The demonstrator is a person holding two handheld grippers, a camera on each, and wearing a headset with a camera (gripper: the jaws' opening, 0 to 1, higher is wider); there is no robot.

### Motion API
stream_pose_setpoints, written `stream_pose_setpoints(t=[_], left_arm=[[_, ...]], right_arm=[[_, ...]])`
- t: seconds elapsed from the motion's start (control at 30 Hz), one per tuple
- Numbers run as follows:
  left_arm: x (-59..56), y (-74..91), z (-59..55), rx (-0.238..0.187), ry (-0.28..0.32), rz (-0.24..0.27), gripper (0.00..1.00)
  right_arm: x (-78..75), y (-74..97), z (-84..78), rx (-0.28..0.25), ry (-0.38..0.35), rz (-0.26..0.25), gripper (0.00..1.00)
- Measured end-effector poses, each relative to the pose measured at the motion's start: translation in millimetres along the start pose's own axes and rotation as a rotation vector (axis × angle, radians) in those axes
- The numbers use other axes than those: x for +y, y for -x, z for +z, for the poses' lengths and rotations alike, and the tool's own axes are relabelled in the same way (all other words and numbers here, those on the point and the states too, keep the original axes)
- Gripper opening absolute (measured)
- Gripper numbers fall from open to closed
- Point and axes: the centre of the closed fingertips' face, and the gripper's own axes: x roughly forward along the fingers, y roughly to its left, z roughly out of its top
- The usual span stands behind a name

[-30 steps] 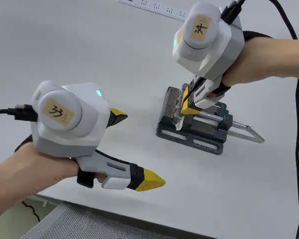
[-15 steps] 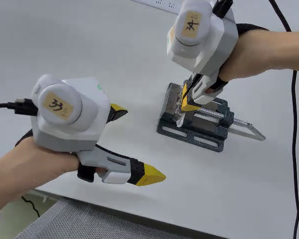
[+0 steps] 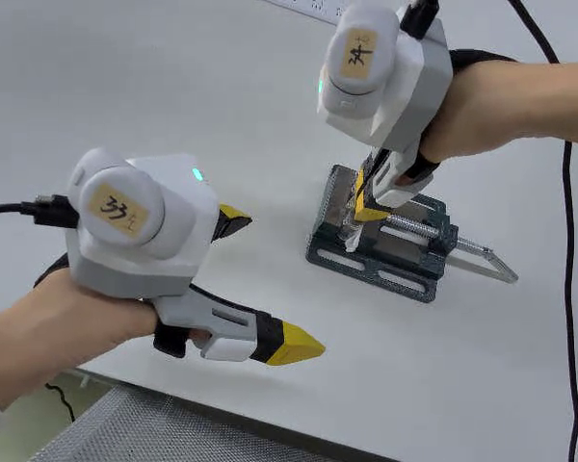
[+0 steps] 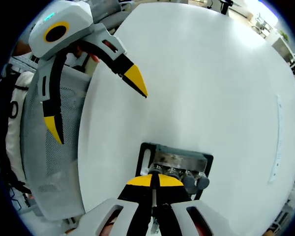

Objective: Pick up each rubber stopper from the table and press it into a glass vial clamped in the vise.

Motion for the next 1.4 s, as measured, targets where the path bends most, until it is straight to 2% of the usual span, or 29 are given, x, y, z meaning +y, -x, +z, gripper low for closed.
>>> stream_pose_setpoints(t=[0.03,0.07,0.2,0.33,0.53,0.6,0.7,0.87,0.93,1.03,1.07,1.17,1.2,1.3,1.4], left_arm=[[0.1,0.1,0.2,-0.003,0.004,0.001,0.93],[0.1,0.1,0.1,-0.005,0.006,0.001,0.93],[-1.4,-1.6,-1.5,0.0,0.008,-0.001,0.93],[-1.9,-2.0,-0.4,-0.001,0.005,-0.002,0.93],[-1.8,-0.6,2.7,0.001,-0.003,0.0,0.93],[-2.6,-0.1,5.1,0.004,-0.016,0.003,0.93],[-3.9,0.1,9.9,0.003,-0.025,-0.001,0.93],[3.9,4.6,16.4,-0.002,-0.046,0.018,0.93],[5.2,7.5,20.9,-0.009,-0.053,0.032,0.93],[8.4,11.3,23.9,-0.02,-0.051,0.048,0.93],[10.4,12.8,24.2,-0.024,-0.052,0.057,0.93],[11.0,14.9,24.6,-0.029,-0.048,0.069,0.93],[10.8,15.5,24.9,-0.032,-0.047,0.072,0.94],[11.2,16.5,24.5,-0.039,-0.048,0.08,0.94],[11.0,17.2,25.3,-0.047,-0.044,0.082,0.95]], right_arm=[[0.6,-0.1,0.0,-0.005,0.016,-0.003,0.0],[1.0,-0.2,-0.3,-0.006,-0.002,-0.004,0.0],[2.5,-0.4,-0.4,0.001,0.006,-0.016,0.0],[-1.1,-1.0,-0.5,0.005,0.013,-0.02,0.0],[-0.4,-1.1,-2.1,-0.021,-0.023,-0.015,0.0],[1.7,-0.7,-1.9,-0.034,-0.022,-0.034,0.0],[-1.9,-1.0,-0.5,-0.057,-0.038,-0.028,0.0],[1.3,1.4,-1.5,-0.067,-0.026,-0.032,0.0],[1.6,2.4,-2.6,-0.087,-0.037,-0.038,0.0],[0.5,3.9,-1.9,-0.14,-0.058,-0.052,0.0],[0.3,4.9,1.5,-0.188,-0.091,-0.064,0.0],[6.4,10.7,1.8,-0.27,-0.151,-0.065,0.08],[8.9,12.4,0.9,-0.292,-0.149,-0.064,0.11],[14.3,16.4,-8.2,-0.358,-0.207,-0.084,0.16],[17.2,17.2,-20.2,-0.446,-0.267,-0.116,0.23]])
